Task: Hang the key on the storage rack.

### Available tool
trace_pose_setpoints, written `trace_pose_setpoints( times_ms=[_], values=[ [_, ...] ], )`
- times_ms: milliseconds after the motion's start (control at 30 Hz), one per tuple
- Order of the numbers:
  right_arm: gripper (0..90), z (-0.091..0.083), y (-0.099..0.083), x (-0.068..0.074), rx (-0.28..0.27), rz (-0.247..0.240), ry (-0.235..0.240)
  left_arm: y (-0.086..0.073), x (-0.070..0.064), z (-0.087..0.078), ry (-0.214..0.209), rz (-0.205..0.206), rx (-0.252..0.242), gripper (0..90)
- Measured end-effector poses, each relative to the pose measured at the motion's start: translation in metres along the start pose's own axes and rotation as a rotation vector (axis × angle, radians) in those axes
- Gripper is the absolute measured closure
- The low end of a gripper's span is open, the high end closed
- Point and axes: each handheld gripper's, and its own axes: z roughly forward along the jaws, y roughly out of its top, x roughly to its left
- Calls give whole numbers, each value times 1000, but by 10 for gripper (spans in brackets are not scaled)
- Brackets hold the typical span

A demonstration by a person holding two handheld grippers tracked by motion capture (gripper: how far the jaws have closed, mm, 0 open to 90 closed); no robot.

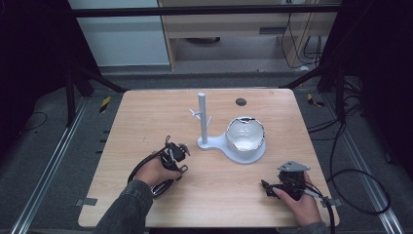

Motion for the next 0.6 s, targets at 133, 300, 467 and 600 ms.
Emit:
trace_pose_setpoints(
  times_ms=[133,300,467,600],
  values=[
    [5,0,0,0,0,-1,0,1,1,1,0,-7,-8,645],
    [5,0,0,0,0,0,1,1,2,2,5,-5,0,667],
    [5,0,0,0,0,0,1,1,3,2,8,-5,4,694],
    [5,0,0,0,1,0,1,0,2,4,8,-2,16,712]
  ],
)
